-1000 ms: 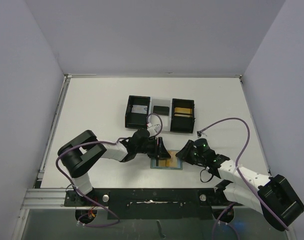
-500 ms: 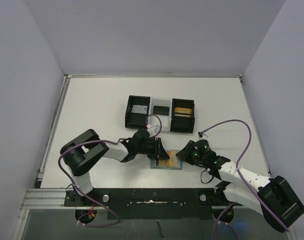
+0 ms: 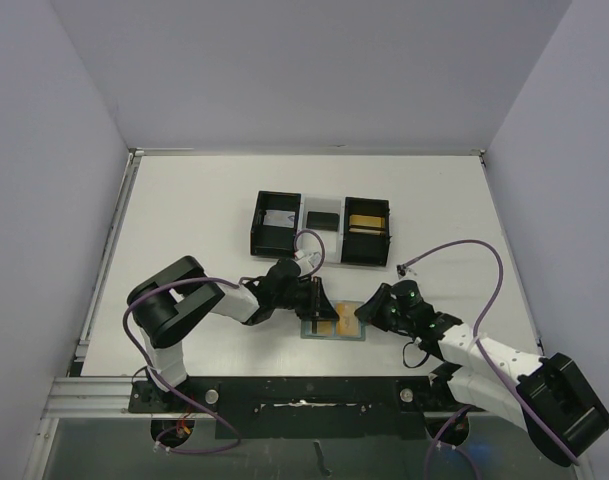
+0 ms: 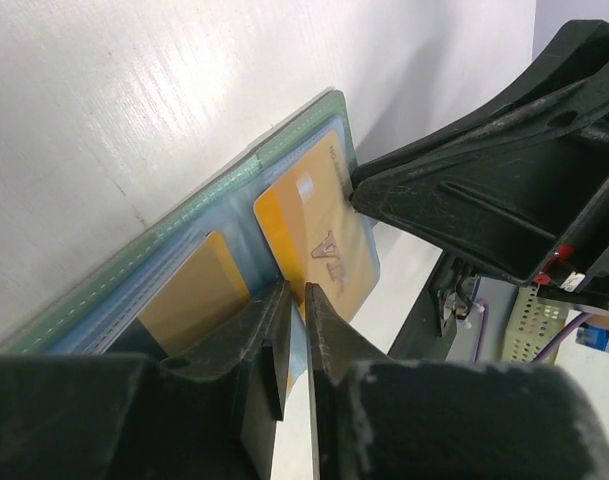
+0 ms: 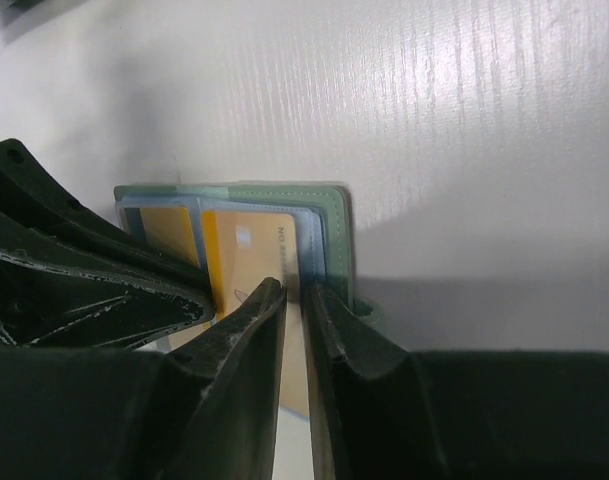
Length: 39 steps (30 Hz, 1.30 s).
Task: Take the credit cards out of the card holder
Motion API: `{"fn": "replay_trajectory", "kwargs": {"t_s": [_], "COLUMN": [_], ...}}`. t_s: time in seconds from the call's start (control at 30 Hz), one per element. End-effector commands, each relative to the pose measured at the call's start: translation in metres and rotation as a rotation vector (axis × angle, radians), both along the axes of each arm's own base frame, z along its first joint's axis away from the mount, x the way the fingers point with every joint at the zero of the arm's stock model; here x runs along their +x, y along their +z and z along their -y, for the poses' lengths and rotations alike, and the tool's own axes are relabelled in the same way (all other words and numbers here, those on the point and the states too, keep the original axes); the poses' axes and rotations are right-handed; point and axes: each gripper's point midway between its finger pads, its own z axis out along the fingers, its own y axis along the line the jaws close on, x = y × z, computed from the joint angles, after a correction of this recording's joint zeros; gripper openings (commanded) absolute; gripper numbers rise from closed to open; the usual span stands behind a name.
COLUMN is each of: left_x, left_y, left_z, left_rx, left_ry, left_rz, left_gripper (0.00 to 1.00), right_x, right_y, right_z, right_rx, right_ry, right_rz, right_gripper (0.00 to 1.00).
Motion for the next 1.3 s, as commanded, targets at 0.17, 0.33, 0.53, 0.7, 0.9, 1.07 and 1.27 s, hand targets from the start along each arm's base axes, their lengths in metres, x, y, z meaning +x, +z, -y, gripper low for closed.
{"fn": "replay_trajectory", "kwargs": {"t_s": [0.17, 0.33, 0.53, 0.7, 0.9, 1.07, 1.27], "left_x": [0.005, 0.006, 0.007, 0.007, 0.004, 0.002, -0.003], "left_y": [0.015, 0.018, 0.017, 0.021, 0.033, 0.041, 0.042], "left_z": [0.007, 0.009, 0.008, 0.009, 0.014, 0.019, 0.020], "left_rx": [-0.040, -0.045, -0.028, -0.041, -0.117, -0.177, -0.213], "left_ry": [-0.016, -0.018, -0.017, -0.020, -0.019, -0.028, -0.029], "left_rz": [0.048, 0.054, 0.068, 0.076, 0.062, 0.035, 0.003], "left_gripper": [0.05, 0.04, 0.03, 0.05, 0.17, 0.18, 0.19], "right_x": [0.006, 0.011, 0.005, -0.004, -0.010, -0.012, -0.016], "right_y": [0.025, 0.048, 0.020, 0.000, -0.003, 0.000, -0.001], "right_z": [0.001, -0.014, -0.006, 0.002, -0.003, -0.004, -0.006], "right_rx": [-0.036, 0.022, -0.017, -0.040, 0.000, 0.034, 0.061], "right_ry": [0.021, 0.092, 0.044, 0.015, 0.034, 0.038, 0.044], "right_rz": [0.034, 0.104, 0.008, -0.053, -0.053, -0.033, -0.028], "right_gripper": [0.19, 0.22, 0.23, 0.22, 0.22, 0.22, 0.22]}}
